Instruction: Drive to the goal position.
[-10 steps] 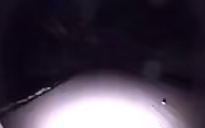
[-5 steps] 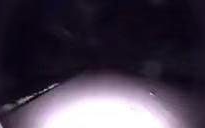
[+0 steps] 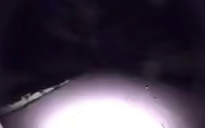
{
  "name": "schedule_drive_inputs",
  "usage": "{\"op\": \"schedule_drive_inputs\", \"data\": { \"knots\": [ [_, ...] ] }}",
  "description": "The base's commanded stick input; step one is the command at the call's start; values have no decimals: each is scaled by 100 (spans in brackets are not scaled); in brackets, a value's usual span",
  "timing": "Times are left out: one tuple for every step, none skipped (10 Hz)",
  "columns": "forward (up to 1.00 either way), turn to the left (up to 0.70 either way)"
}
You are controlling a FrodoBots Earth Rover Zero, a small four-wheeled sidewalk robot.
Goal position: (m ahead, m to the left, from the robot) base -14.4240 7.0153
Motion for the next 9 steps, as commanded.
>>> {"op": "schedule_drive_inputs", "data": {
  "knots": [
    [-100,0],
    [-100,0],
    [-100,0],
    [-100,-5],
    [-100,-27],
    [-100,-27],
    [-100,-27],
    [-100,-27],
    [-100,-27]
  ]
}}
